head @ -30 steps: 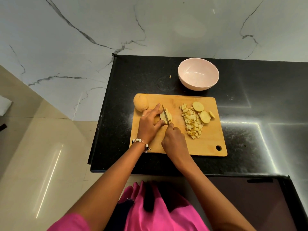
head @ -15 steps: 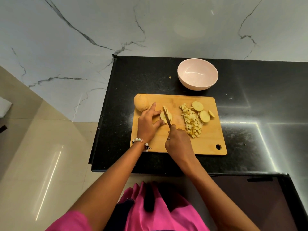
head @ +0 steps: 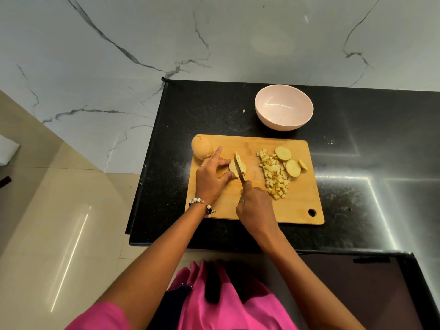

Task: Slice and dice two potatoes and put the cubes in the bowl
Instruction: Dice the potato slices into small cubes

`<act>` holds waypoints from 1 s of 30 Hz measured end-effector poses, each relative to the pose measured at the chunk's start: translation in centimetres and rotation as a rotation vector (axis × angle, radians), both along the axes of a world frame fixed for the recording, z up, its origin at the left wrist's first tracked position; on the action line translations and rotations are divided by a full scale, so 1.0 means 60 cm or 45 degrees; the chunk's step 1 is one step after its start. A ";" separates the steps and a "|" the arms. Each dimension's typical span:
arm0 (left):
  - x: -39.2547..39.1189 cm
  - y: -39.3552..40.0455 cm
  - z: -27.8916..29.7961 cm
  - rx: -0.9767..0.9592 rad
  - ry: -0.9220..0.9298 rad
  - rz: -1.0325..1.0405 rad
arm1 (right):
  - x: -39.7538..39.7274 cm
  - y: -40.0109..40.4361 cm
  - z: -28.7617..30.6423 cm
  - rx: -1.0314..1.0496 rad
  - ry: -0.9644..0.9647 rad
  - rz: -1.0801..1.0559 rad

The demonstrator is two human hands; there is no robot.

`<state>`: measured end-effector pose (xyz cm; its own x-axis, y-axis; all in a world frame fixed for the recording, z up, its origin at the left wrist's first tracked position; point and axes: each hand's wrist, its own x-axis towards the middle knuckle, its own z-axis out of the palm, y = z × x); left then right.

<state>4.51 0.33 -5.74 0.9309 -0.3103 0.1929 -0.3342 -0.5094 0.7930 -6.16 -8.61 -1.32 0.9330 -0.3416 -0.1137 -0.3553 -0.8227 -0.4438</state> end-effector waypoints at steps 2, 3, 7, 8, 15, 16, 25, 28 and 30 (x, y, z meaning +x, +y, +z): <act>-0.001 -0.001 0.002 -0.010 0.010 0.002 | 0.011 0.002 -0.003 0.003 -0.002 0.008; -0.001 -0.001 0.003 -0.013 0.016 0.004 | 0.014 0.004 -0.004 -0.001 -0.002 0.012; -0.002 -0.002 0.008 -0.019 0.041 0.012 | 0.021 0.009 -0.004 -0.035 -0.024 0.029; -0.002 -0.002 0.008 -0.026 0.053 0.011 | 0.022 0.009 -0.002 -0.037 -0.025 0.037; -0.004 -0.006 0.011 -0.045 0.112 0.026 | 0.001 0.023 0.011 -0.098 0.076 0.076; -0.005 -0.006 0.012 -0.048 0.114 0.029 | -0.010 0.025 0.014 -0.097 0.100 0.086; -0.007 -0.004 0.014 -0.034 0.134 0.041 | -0.041 -0.002 0.071 0.073 0.198 0.029; -0.004 -0.003 0.013 -0.026 0.119 0.034 | -0.023 -0.014 0.062 0.065 0.104 -0.007; -0.006 -0.003 0.011 0.001 0.089 0.020 | -0.014 -0.024 0.053 0.046 0.073 -0.041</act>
<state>4.18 0.14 -5.10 0.9470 -0.2953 0.1268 -0.2695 -0.5147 0.8139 -6.97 -10.04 1.84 0.9131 -0.3661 -0.1793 -0.4070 -0.7941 -0.4513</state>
